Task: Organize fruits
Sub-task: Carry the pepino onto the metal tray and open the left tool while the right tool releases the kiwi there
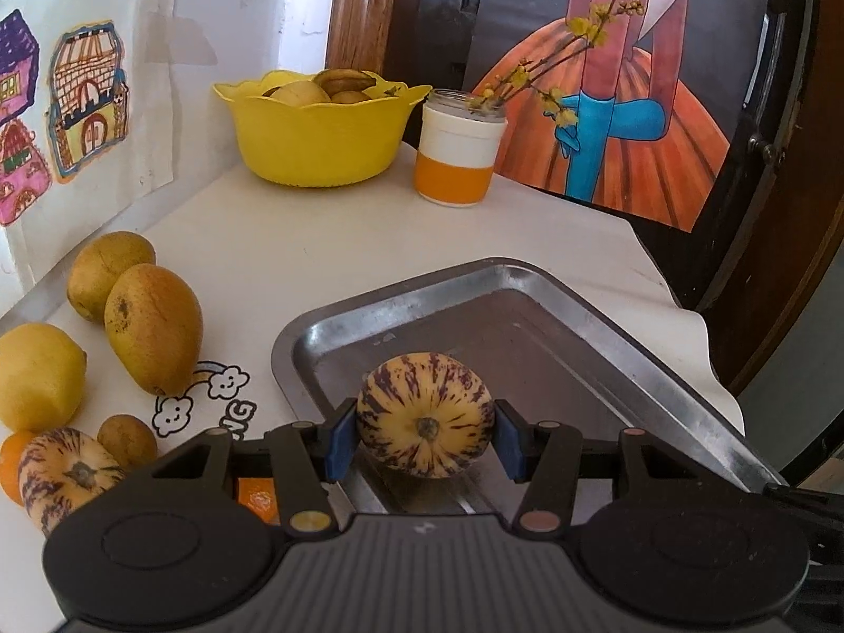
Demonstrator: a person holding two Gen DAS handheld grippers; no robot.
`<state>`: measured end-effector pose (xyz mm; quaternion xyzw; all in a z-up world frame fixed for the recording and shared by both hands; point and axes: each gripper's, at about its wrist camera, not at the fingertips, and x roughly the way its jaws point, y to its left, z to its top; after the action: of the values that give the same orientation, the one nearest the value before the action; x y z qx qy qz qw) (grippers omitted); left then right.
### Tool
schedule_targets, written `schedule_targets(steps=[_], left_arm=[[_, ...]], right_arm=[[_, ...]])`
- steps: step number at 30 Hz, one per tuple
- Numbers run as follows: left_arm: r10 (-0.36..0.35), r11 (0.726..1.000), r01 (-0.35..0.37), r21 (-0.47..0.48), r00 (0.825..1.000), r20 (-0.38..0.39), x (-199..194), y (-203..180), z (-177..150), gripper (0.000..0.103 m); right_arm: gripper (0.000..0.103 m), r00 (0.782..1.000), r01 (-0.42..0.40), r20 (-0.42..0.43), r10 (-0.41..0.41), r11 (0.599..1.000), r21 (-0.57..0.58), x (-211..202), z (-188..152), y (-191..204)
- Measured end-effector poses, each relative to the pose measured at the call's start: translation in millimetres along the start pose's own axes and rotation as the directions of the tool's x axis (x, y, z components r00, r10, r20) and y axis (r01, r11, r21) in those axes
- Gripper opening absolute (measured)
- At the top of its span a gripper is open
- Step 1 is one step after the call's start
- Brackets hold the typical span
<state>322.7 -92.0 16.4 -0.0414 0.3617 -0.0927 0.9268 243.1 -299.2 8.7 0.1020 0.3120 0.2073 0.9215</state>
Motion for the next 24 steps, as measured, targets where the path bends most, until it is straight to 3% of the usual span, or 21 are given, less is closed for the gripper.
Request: schedule_targets(steps=[6,8,13,19,24], left_arm=[[0.002,1.0,-0.002,0.022,1.0,-0.002,-2,-2,-1,0.058],[-0.002,1.0,0.001,0.025,1.0,0.011,-6,-3,-2,0.064],[-0.021,1.0,0.021,-0.002,0.999,0.046,-22,-1,-4,0.075],[-0.013,0.998,0.019,-0.054,0.993,0.116,-56,12,-11,0.097],[0.026,0.998,-0.015,-0.066,0.985,0.171,-91,27,-21,0.102]], right_arm=[[0.041,0.999,0.035,0.022,-0.034,0.999,-0.023,-9,-2,6],[0.047,0.998,0.051,0.038,-0.049,0.998,-0.036,-13,-4,9],[0.075,0.993,0.087,0.088,-0.082,0.994,-0.063,-32,-7,21],[0.099,0.981,0.131,0.157,-0.114,0.986,-0.105,-60,-12,43],[0.102,0.977,0.14,0.181,-0.114,0.98,-0.139,-79,-20,65]])
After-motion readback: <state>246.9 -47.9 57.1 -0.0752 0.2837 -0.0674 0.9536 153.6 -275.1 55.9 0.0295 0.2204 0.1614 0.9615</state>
